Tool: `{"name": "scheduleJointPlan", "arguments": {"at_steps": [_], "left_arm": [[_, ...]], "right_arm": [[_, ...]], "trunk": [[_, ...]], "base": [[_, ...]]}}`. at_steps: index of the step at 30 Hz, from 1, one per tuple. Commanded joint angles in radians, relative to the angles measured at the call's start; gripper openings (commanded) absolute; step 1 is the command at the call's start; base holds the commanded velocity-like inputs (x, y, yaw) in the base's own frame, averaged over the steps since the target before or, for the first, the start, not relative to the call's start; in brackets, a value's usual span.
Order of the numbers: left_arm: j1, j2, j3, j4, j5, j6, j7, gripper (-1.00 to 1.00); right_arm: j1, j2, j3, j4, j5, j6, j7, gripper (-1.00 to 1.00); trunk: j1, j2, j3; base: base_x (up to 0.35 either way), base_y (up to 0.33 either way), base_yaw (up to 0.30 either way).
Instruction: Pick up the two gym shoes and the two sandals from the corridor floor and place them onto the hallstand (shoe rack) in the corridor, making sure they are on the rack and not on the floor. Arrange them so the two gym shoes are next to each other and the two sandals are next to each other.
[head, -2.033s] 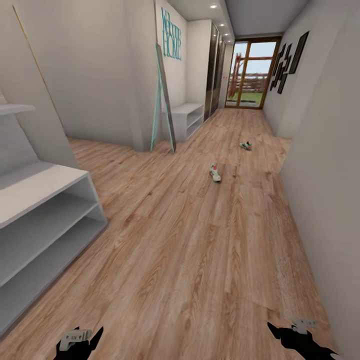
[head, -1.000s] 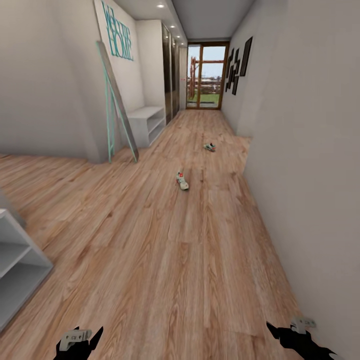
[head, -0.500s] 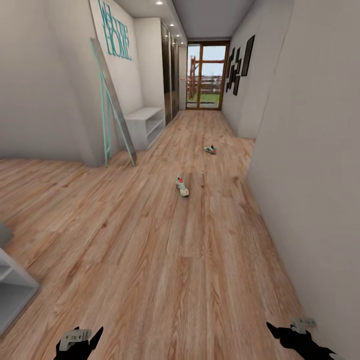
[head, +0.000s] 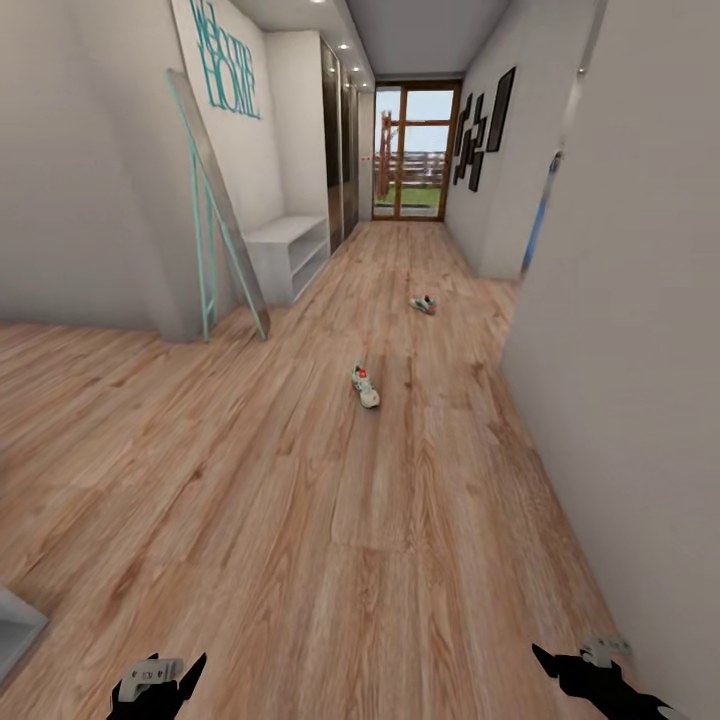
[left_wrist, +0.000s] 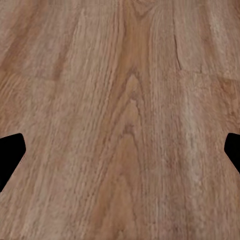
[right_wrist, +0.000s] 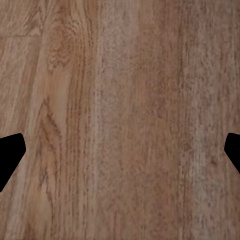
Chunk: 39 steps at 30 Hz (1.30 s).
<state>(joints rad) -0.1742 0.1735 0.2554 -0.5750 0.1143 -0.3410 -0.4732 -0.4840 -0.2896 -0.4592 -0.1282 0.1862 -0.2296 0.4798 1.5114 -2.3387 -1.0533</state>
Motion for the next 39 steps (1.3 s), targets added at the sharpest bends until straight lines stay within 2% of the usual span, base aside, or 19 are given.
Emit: {"name": "scheduleJointPlan", "arguments": {"at_steps": [1, 39], "left_arm": [[-0.001, 0.0, 0.002, 0.001, 0.01, 0.002, -0.01, 1.0], [-0.001, 0.0, 0.002, 0.001, 0.01, 0.002, -0.01, 1.0]], "right_arm": [[-0.001, 0.0, -0.009, 0.001, 0.01, -0.004, 0.003, 1.0], [-0.001, 0.001, -0.009, 0.001, 0.01, -0.005, 0.003, 1.0]], "trunk": [[0.0, 0.0, -0.001], [0.0, 0.0, -0.001]], "base": [[0.339, 0.067, 0.0], [0.339, 0.131, 0.0]]}}
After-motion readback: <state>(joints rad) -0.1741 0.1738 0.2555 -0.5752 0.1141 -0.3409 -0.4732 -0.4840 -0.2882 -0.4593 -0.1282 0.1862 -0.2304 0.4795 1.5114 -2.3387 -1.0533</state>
